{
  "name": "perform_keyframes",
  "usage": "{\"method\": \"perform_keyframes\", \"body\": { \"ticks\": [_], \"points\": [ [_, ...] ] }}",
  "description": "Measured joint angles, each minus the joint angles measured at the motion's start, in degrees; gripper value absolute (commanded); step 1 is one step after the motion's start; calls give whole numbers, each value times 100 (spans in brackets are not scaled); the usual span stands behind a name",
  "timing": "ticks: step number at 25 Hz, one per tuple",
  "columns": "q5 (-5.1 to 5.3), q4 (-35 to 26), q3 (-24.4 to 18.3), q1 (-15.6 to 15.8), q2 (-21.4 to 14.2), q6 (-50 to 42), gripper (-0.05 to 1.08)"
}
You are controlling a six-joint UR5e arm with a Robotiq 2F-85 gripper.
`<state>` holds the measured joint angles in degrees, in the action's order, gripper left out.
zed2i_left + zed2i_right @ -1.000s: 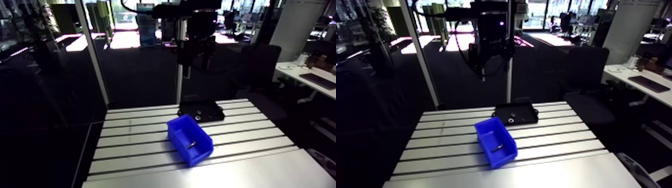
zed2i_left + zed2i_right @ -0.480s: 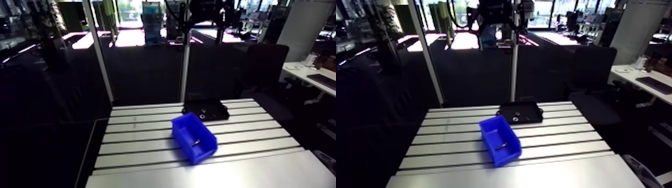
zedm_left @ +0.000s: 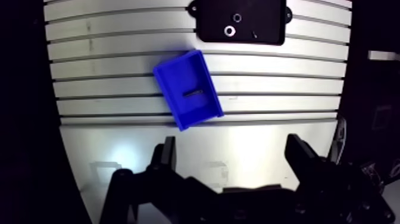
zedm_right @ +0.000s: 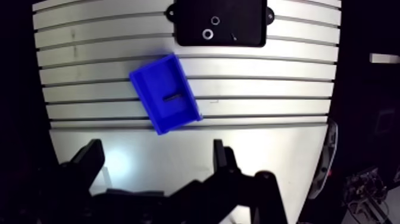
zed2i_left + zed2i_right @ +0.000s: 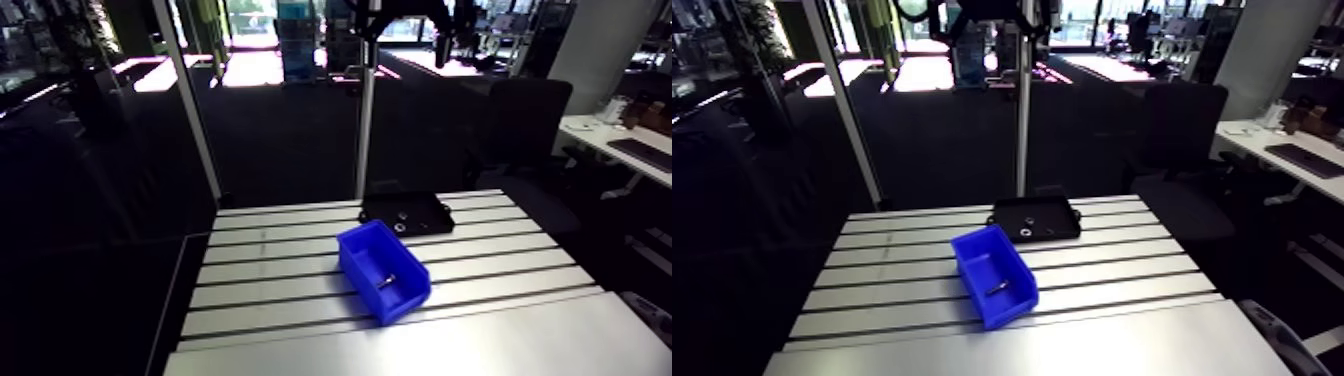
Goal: Pick up the M10 bolt from the tray and put it into the blue bin.
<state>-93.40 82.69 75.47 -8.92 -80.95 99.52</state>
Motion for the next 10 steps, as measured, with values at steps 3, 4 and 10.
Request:
{"method": "perform_keyframes", "body": {
  "ticks": [3,4,10],
  "points": [
    [6,-8,5,1,-1,1,2],
    [7,-9,11,3,-2,1,2],
    [18,0,85,16,0,5,2]
  ]
}}
